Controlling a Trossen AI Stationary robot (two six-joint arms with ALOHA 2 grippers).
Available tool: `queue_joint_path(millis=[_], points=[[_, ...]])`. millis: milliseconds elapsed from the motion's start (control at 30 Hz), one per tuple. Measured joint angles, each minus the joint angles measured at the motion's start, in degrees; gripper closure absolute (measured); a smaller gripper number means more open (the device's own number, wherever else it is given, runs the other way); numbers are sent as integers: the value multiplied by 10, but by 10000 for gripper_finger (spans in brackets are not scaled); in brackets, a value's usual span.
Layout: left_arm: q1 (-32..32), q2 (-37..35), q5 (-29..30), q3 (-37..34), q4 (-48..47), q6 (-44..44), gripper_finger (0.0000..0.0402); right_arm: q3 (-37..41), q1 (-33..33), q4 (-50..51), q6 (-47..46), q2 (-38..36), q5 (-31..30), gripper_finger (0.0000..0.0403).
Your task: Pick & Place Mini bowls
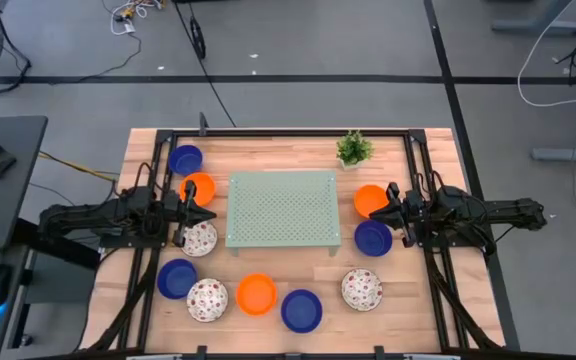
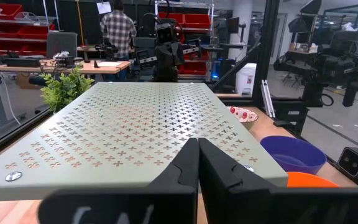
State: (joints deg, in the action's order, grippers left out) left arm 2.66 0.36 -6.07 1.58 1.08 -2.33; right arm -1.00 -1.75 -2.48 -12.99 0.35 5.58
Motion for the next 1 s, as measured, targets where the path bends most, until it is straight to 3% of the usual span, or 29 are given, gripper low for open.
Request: queue_joint_path(millis=[767,1000], points=[[0,0,0,0,1,0,396,0,0,0,0,0,0,376],[0,0,0,0,48,-1,396,0,0,0,0,0,0,376]])
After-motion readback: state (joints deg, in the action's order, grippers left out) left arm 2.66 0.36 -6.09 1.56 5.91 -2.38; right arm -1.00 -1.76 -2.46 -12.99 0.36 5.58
